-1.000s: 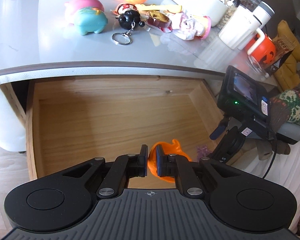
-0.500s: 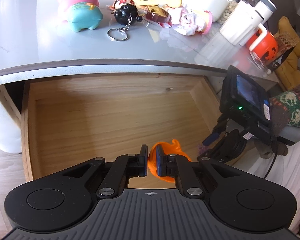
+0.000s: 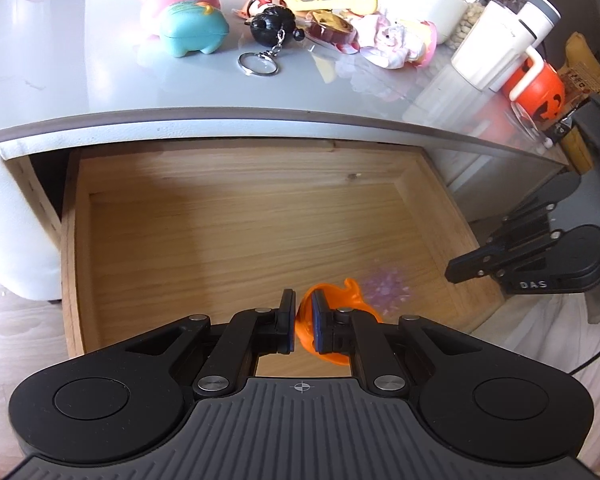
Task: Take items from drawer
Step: 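Grasp the purple crystal star with the right tool while the left tool holds the orange toy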
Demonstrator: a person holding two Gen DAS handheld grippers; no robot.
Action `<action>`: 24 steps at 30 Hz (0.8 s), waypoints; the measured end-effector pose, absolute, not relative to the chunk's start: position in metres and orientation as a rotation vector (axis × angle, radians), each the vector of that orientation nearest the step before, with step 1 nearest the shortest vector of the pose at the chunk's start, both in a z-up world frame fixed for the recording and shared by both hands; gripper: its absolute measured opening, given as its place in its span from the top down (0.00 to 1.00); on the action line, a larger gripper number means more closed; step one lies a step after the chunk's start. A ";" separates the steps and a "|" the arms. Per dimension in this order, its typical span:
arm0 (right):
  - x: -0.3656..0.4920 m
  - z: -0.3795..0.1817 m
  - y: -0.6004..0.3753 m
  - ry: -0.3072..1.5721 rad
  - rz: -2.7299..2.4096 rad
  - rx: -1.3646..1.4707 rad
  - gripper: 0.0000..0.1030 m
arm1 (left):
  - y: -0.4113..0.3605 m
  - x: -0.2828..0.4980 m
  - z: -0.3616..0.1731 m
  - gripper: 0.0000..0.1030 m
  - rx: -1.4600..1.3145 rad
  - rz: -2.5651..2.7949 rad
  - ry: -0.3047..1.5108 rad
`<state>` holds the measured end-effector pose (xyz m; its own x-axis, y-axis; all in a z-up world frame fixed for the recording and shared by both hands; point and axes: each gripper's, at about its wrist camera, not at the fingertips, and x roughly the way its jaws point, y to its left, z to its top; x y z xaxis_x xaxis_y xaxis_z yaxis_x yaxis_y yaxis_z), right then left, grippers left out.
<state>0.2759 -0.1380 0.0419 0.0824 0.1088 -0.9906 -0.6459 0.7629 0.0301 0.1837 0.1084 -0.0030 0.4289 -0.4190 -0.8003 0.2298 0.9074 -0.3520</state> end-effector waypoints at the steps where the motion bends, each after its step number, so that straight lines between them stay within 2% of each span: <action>1: 0.272 0.055 -0.145 1.359 0.595 -0.452 0.99 | 0.108 0.182 -0.002 0.90 -0.197 -0.408 1.048; 6: 0.250 0.078 -0.156 1.263 0.598 -0.407 0.98 | 0.114 0.176 0.006 0.90 -0.214 -0.371 1.015; 8: 0.249 0.077 -0.156 1.260 0.584 -0.403 0.96 | 0.118 0.174 0.013 0.90 -0.231 -0.347 0.994; 10: 0.250 0.073 -0.150 1.256 0.616 -0.449 0.83 | 0.121 0.174 0.017 0.90 -0.249 -0.341 0.975; 11: 0.254 0.061 -0.150 1.234 0.633 -0.499 0.67 | 0.122 0.174 0.017 0.90 -0.257 -0.343 0.973; 12: 0.254 0.057 -0.144 1.218 0.662 -0.563 0.56 | 0.123 0.176 0.016 0.90 -0.265 -0.343 0.975; 17: 0.263 0.018 -0.120 1.152 0.786 -0.853 0.55 | 0.127 0.181 0.005 0.90 -0.276 -0.337 1.013; 22: 0.282 -0.005 -0.110 1.219 0.868 -0.811 0.55 | 0.133 0.183 -0.003 0.90 -0.301 -0.330 1.035; 24: 0.285 -0.011 -0.108 1.219 0.887 -0.796 0.44 | 0.132 0.185 -0.005 0.90 -0.301 -0.335 1.044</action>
